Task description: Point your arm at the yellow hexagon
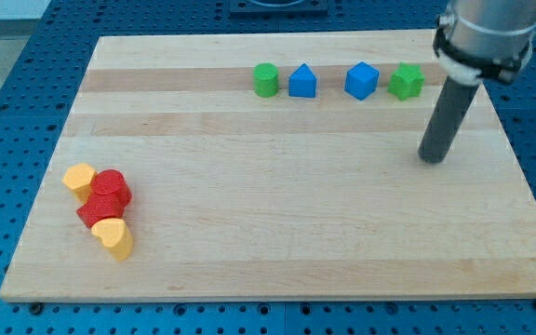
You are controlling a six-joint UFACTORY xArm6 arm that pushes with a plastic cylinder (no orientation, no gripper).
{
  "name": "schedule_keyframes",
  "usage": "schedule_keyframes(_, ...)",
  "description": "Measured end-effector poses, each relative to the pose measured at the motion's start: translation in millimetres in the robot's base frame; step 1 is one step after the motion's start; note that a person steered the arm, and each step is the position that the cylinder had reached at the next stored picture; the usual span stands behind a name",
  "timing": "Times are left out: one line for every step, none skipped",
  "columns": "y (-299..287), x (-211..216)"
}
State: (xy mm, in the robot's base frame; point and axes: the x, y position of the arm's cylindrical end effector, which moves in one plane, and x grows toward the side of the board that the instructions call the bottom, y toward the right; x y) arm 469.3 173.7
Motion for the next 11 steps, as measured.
schedule_keyframes(-74.1,25.4)
schedule_keyframes(-150.9,26.9)
schedule_keyframes(-217.2,12.5)
schedule_keyframes(-240.1,2.2)
schedule_keyframes(-249.3,-13.5)
schedule_keyframes(-305.0,-56.0)
schedule_keyframes(-312.6,-58.4)
schedule_keyframes(-344.2,-58.4)
schedule_keyframes(-425.5,-58.4)
schedule_keyframes(-444.6,-58.4)
schedule_keyframes(-445.8,-47.6)
